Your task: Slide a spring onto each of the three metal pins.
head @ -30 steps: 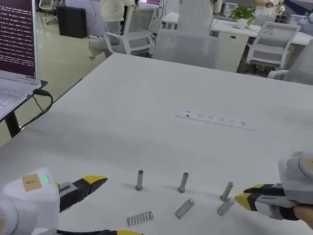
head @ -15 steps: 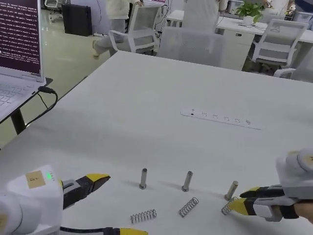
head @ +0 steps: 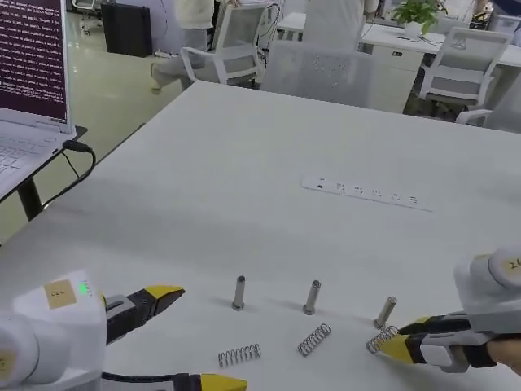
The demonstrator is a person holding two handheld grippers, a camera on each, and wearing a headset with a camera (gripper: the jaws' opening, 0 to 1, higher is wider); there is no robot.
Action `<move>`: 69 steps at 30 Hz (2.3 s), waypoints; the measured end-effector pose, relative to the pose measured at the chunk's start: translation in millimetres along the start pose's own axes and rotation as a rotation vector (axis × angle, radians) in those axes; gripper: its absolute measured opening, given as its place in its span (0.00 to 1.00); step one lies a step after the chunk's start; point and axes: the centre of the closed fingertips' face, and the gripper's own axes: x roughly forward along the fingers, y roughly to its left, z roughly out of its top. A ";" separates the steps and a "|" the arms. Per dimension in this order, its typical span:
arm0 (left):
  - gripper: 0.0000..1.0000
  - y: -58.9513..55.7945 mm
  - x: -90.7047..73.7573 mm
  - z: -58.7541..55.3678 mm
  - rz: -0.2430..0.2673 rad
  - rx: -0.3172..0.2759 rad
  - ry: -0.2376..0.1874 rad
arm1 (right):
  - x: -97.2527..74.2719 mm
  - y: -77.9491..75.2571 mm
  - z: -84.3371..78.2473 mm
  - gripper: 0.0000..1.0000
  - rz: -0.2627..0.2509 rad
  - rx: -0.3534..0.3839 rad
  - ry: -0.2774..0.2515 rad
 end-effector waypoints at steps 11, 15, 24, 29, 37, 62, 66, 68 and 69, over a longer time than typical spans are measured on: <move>0.77 -2.7 0.4 1.2 -0.010 0.004 -0.004 | -7.6 14.9 -12.4 0.17 0.022 -0.019 0.032; 0.77 -2.8 0.6 1.2 -0.012 0.000 -0.006 | -9.4 7.9 -12.0 0.17 -0.007 -0.048 0.038; 0.76 -1.9 0.6 1.2 -0.010 -0.004 -0.002 | 1.6 6.8 -11.5 0.21 -0.003 -0.243 0.065; 0.76 -3.0 0.5 -0.9 -0.017 -0.007 0.006 | 5.8 7.3 -5.9 0.20 0.015 -0.269 0.043; 0.75 -2.9 4.4 -2.9 -0.030 -0.011 0.006 | 8.2 5.1 -8.6 0.13 0.020 -0.321 0.064; 0.71 -17.1 8.5 -0.7 -0.082 0.025 0.030 | -3.5 20.0 0.1 0.08 0.022 -0.433 0.055; 0.68 -23.4 9.5 -2.4 -0.109 0.043 0.043 | -8.1 30.5 1.4 0.08 0.030 -0.446 0.060; 0.68 -23.9 9.8 -1.3 -0.114 0.044 0.038 | -10.6 33.4 3.1 0.08 0.032 -0.454 0.070; 0.67 -23.9 10.1 -0.5 -0.117 0.045 0.036 | -13.0 35.7 5.6 0.08 0.037 -0.456 0.067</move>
